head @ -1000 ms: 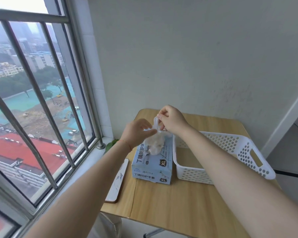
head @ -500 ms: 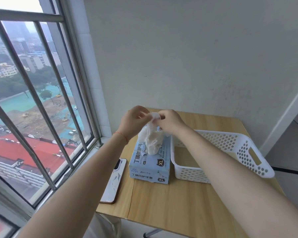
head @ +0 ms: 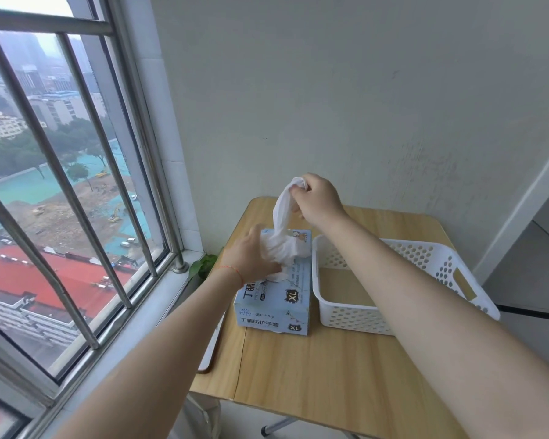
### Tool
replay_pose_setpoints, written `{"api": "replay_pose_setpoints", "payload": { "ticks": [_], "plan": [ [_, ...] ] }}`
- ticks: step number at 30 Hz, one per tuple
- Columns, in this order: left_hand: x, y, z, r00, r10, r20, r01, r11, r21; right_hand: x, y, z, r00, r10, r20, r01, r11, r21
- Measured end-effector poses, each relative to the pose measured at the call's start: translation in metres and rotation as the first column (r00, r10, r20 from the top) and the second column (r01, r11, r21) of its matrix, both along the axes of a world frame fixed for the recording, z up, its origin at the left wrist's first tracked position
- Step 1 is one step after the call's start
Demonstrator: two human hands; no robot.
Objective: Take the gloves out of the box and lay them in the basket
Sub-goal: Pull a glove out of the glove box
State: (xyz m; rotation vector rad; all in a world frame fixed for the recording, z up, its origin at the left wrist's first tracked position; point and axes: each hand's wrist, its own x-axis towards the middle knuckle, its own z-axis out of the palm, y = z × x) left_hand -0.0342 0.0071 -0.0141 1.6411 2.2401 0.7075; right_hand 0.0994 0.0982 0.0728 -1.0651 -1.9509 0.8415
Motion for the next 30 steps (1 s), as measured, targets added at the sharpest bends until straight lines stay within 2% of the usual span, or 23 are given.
{"api": "replay_pose_setpoints", "payload": {
  "ticks": [4, 6, 8, 10, 13, 16, 19, 23, 27, 30],
  "plan": [
    [0.003, -0.001, 0.001, 0.999, -0.020, -0.046, 0.021, 0.999, 0.027, 0.006, -0.002, -0.003, 0.997, 0.030, 0.075, -0.025, 0.997, -0.067],
    [0.012, -0.005, 0.007, 0.996, -0.030, -0.085, 0.040, 0.992, 0.117, 0.008, 0.000, -0.007, 0.996, 0.023, 0.088, -0.014, 0.995, -0.095],
    [0.020, -0.011, 0.015, 0.998, -0.019, -0.061, 0.033, 0.968, 0.248, 0.009, 0.001, -0.009, 0.995, 0.008, 0.100, 0.004, 0.993, -0.117],
    [0.028, -0.017, 0.021, 0.998, -0.018, -0.052, 0.033, 0.953, 0.302, 0.009, 0.000, -0.009, 0.996, 0.006, 0.086, 0.007, 0.989, -0.145],
    [0.039, -0.023, 0.021, 0.980, -0.078, -0.185, 0.104, 0.985, 0.139, 0.007, -0.002, -0.009, 0.999, 0.020, 0.036, -0.012, 0.979, -0.201],
    [0.045, -0.021, 0.013, 0.892, -0.202, -0.405, 0.179, 0.979, -0.095, 0.005, -0.004, -0.008, 1.000, 0.008, 0.020, -0.004, 0.982, -0.190],
    [0.043, -0.018, 0.013, 0.864, -0.252, -0.437, 0.178, 0.963, -0.202, 0.007, -0.006, -0.008, 1.000, 0.003, 0.005, -0.002, 0.986, -0.166],
    [0.032, -0.013, 0.020, 0.874, -0.247, -0.417, 0.169, 0.962, -0.216, 0.011, -0.008, -0.010, 1.000, -0.002, 0.019, 0.006, 0.984, -0.176],
    [0.024, -0.012, 0.021, 0.911, -0.226, -0.346, 0.181, 0.971, -0.156, 0.016, -0.009, -0.006, 0.999, 0.017, 0.050, -0.007, 0.979, -0.205],
    [0.028, -0.013, 0.014, 0.857, -0.244, -0.454, 0.207, 0.969, -0.132, 0.017, -0.008, -0.002, 1.000, -0.004, 0.006, 0.006, 0.976, -0.217]
  ]
}}
